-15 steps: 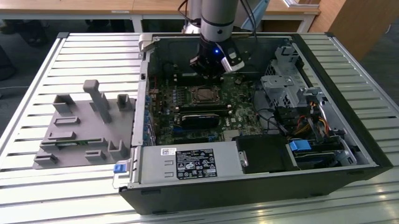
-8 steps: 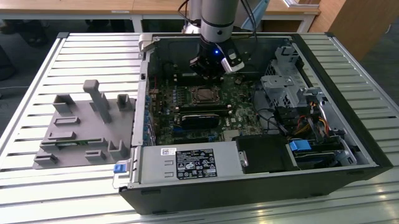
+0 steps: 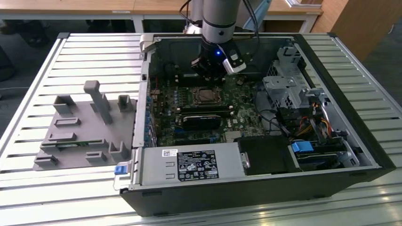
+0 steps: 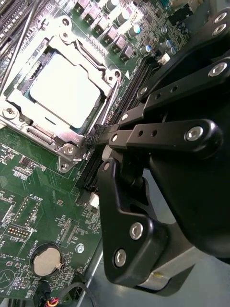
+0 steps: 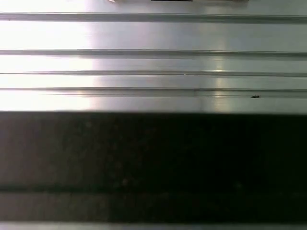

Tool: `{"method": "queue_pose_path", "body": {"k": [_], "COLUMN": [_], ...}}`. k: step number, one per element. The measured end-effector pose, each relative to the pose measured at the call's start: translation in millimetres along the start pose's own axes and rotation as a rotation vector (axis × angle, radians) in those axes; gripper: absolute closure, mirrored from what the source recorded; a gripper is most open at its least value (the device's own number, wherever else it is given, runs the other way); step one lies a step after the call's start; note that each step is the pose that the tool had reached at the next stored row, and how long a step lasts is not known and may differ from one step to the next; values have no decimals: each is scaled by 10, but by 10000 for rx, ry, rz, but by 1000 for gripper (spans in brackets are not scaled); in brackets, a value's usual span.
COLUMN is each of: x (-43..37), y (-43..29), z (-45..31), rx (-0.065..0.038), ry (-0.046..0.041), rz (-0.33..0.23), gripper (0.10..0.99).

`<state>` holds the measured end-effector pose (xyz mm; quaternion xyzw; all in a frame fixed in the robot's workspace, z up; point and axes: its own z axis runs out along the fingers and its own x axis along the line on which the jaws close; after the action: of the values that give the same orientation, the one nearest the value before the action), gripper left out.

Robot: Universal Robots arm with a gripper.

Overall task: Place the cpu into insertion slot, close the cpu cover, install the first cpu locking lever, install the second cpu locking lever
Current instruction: 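Install the first cpu locking lever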

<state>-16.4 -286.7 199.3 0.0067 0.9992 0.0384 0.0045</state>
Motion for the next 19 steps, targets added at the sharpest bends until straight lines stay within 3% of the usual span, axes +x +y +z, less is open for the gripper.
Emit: {"method": "queue_pose_path", "body": {"k": [12,19], "x": [-1,0], "y": [2,1], "z": [-21,-4], "rx": [22,234], "ry": [-2,-3], "rz": [0,-2], "gripper": [976,976]}}
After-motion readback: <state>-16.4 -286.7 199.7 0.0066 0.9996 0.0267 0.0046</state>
